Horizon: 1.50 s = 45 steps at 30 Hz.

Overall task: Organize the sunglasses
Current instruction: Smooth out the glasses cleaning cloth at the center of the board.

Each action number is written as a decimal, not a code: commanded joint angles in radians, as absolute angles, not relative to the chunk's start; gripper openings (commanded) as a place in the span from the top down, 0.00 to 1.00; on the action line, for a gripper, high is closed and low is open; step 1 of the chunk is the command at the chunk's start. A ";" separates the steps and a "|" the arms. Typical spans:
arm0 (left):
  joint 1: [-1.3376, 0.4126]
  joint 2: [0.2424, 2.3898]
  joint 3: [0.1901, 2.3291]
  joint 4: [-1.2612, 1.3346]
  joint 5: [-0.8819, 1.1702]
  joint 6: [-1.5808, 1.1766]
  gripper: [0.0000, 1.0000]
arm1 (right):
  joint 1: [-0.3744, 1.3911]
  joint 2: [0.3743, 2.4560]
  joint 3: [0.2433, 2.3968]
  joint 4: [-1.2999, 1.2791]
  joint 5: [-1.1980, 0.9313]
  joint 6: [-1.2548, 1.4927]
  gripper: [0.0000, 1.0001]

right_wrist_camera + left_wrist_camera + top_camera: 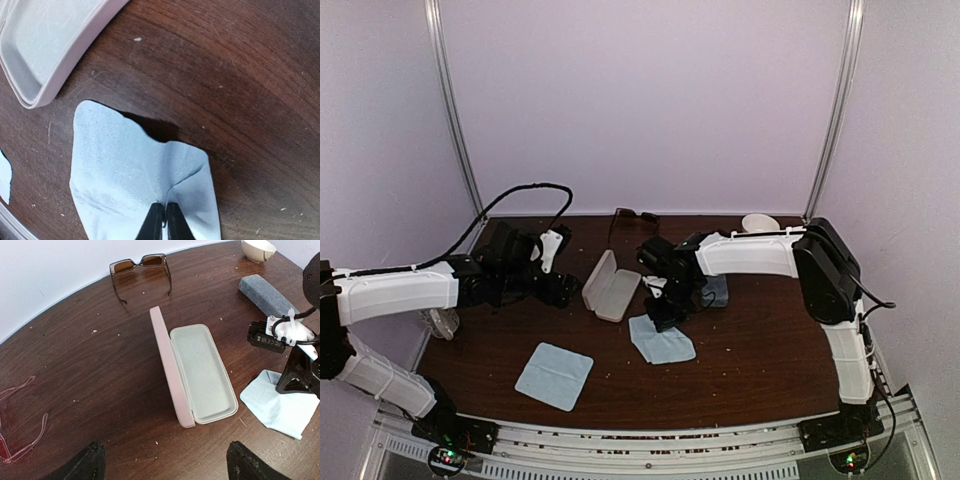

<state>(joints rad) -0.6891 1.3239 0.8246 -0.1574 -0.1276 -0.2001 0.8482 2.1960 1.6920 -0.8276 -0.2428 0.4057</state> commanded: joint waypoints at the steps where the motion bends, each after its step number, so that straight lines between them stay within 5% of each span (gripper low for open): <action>1: -0.695 1.333 0.828 -0.124 -0.135 -0.213 0.13 | 0.837 2.152 1.678 -0.822 -0.255 0.407 0.89; 21: -0.695 1.351 0.843 -0.125 -0.132 -0.214 0.13 | 0.800 2.128 1.631 -0.769 -0.353 0.416 0.90; 31: -0.696 1.368 0.863 -0.130 -0.131 -0.210 0.13 | 0.791 2.126 1.627 -0.767 -0.366 0.405 1.00; 45: -0.701 1.370 0.871 -0.140 -0.110 -0.198 0.13 | 0.726 2.093 1.679 -0.888 -0.206 0.299 1.00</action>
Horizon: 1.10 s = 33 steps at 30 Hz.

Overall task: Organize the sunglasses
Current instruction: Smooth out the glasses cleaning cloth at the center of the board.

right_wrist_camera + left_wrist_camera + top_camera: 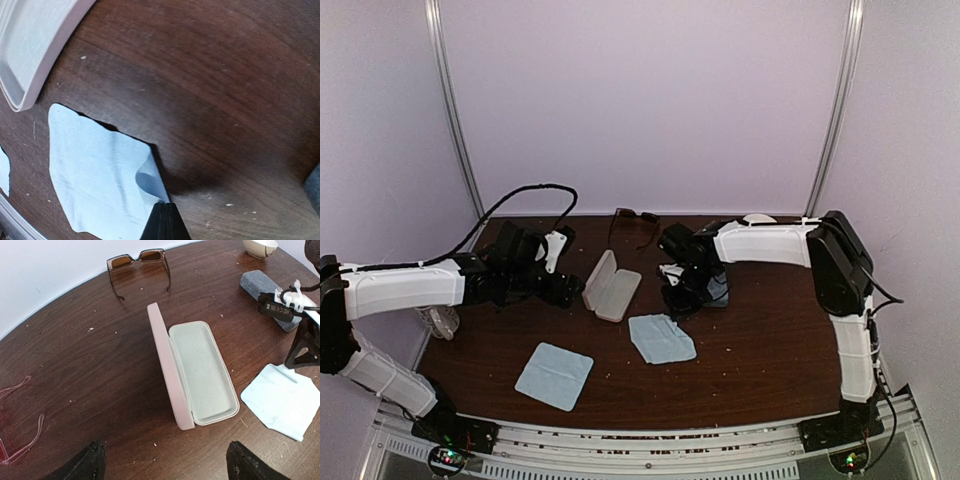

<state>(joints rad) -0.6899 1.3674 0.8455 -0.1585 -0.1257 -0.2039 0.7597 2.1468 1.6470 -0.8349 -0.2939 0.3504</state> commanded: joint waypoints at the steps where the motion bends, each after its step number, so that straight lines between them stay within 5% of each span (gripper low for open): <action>1: -0.703 1.370 0.871 -0.140 -0.109 -0.198 0.13 | 0.717 2.091 1.678 -0.890 -0.200 0.293 1.00; 27: -0.740 1.399 0.911 -0.162 -0.052 -0.174 0.17 | 0.617 2.167 1.809 -0.921 -0.096 0.212 1.00; 33: -0.770 1.405 0.912 -0.142 0.032 -0.129 0.17 | 0.612 2.159 1.829 -0.929 -0.062 0.210 0.86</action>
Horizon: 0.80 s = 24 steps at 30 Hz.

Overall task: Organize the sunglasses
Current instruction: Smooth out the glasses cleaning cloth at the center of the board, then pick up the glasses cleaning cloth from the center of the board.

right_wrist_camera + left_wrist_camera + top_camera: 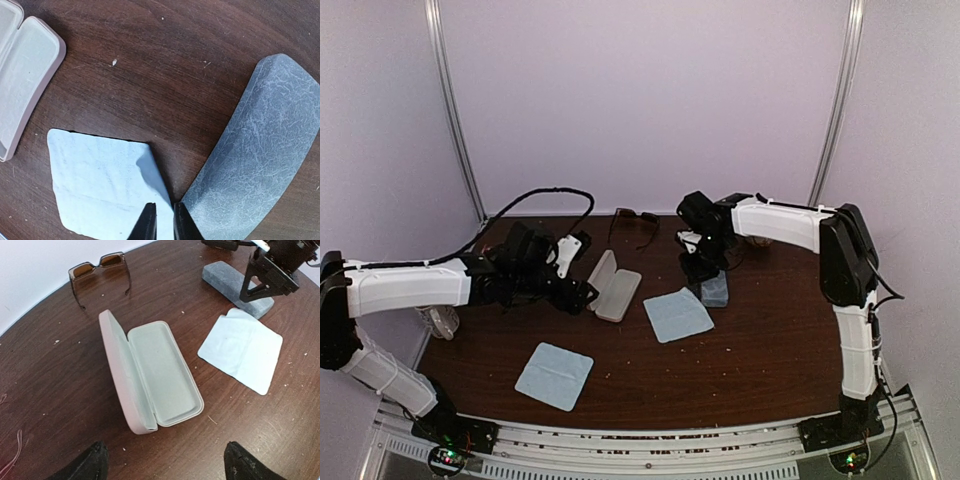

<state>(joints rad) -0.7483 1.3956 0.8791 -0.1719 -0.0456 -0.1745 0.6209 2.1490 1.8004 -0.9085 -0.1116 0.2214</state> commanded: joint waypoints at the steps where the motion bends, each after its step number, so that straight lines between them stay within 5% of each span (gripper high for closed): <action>1: -0.776 1.406 0.912 -0.136 0.048 -0.120 0.17 | 0.610 2.156 1.838 -0.933 -0.054 0.211 0.84; 12: -0.910 1.526 1.011 -0.213 0.184 0.067 0.21 | 0.578 1.987 1.773 -0.863 0.049 0.227 0.53; 24: -0.980 1.745 1.173 -0.272 0.234 0.190 0.39 | 0.523 1.671 1.343 -0.634 0.148 0.320 0.45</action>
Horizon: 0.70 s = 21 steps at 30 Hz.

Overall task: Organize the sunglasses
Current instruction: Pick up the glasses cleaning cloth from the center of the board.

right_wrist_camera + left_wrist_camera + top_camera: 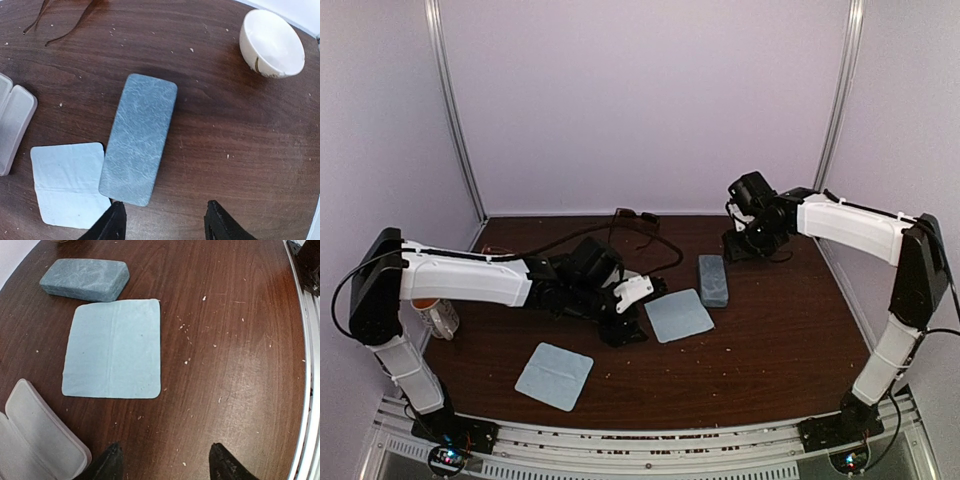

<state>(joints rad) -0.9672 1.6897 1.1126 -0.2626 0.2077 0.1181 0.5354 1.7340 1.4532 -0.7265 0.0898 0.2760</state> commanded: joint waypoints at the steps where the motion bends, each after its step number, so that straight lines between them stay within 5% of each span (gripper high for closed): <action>1: -0.985 1.764 1.187 -0.276 0.227 0.201 0.40 | 0.521 1.655 1.305 -0.617 0.149 0.327 0.45; 9: -0.996 1.930 1.320 -0.275 0.235 0.264 0.48 | 0.507 1.581 1.177 -0.519 0.146 0.347 0.37; 21: -0.996 2.073 1.394 -0.270 0.195 0.303 0.59 | 0.486 1.549 1.115 -0.512 0.158 0.353 0.37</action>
